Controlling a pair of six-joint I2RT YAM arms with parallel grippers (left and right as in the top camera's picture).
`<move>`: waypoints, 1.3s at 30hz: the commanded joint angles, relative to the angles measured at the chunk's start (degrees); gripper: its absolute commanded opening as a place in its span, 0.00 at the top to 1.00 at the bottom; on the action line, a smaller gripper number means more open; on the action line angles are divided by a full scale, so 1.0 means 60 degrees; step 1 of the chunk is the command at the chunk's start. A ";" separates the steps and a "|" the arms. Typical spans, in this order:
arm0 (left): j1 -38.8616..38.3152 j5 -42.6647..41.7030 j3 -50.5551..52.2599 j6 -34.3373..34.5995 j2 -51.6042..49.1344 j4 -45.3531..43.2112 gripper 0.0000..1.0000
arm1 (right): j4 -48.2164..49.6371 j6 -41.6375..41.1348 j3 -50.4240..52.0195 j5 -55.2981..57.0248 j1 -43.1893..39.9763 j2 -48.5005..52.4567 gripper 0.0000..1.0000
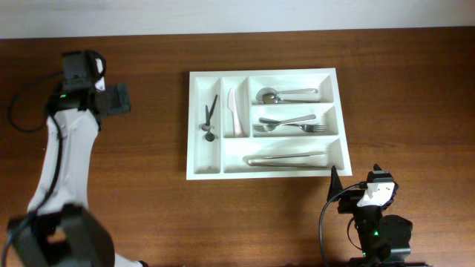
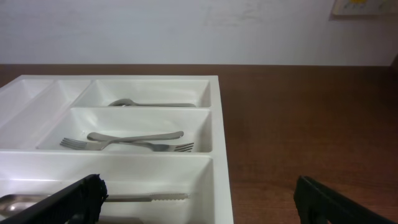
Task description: Pack container
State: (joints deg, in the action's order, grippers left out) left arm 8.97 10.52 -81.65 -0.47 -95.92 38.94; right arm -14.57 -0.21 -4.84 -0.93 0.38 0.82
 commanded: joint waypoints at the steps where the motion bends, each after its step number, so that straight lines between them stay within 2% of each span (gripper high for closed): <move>1: -0.0131 -0.1228 -0.0029 -0.0146 0.2255 -0.0659 0.01 | 0.0000 -0.0004 0.0073 0.0120 0.0076 -0.0106 0.01; 5: -0.0182 -0.1224 0.0692 -0.0146 0.3963 -0.1366 0.01 | 0.0000 -0.0004 0.0073 0.0120 0.0076 -0.0106 0.01; 10: -0.0306 -0.1217 0.2590 -0.0146 0.6233 -0.2368 0.01 | 0.0000 -0.0004 0.0073 0.0120 0.0076 -0.0106 0.01; 14: -0.0543 -0.1209 0.5067 -0.0146 0.8185 -0.3923 0.01 | 0.0000 -0.0004 0.0073 0.0120 0.0076 -0.0106 0.01; 15: -0.0627 -0.1184 0.6131 -0.0146 0.8881 -0.4710 0.01 | 0.0000 -0.0004 0.0073 0.0120 0.0076 -0.0106 0.01; 18: -0.0659 -0.1166 0.7650 -0.0146 0.9825 -0.5690 0.01 | 0.0000 -0.0004 0.0073 0.0120 0.0076 -0.0106 0.01; 26: -0.1348 -0.1115 1.1865 -0.0142 1.3409 -0.6859 0.01 | 0.0000 -0.0004 0.0073 0.0120 0.0076 -0.0106 0.02; 34: -0.1479 -0.1111 1.2513 -0.0142 1.4826 -0.6768 0.01 | 0.0000 -0.0004 0.0073 0.0120 0.0076 -0.0106 0.01; 39: -0.1479 -0.1118 1.2568 -0.0138 1.5617 -0.5625 0.01 | 0.0000 -0.0004 0.0073 0.0120 0.0076 -0.0106 0.01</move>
State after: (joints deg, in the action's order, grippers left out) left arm 0.38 4.25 -7.38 -0.47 -4.69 2.74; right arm -14.52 -0.19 -4.84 -0.91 0.38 0.69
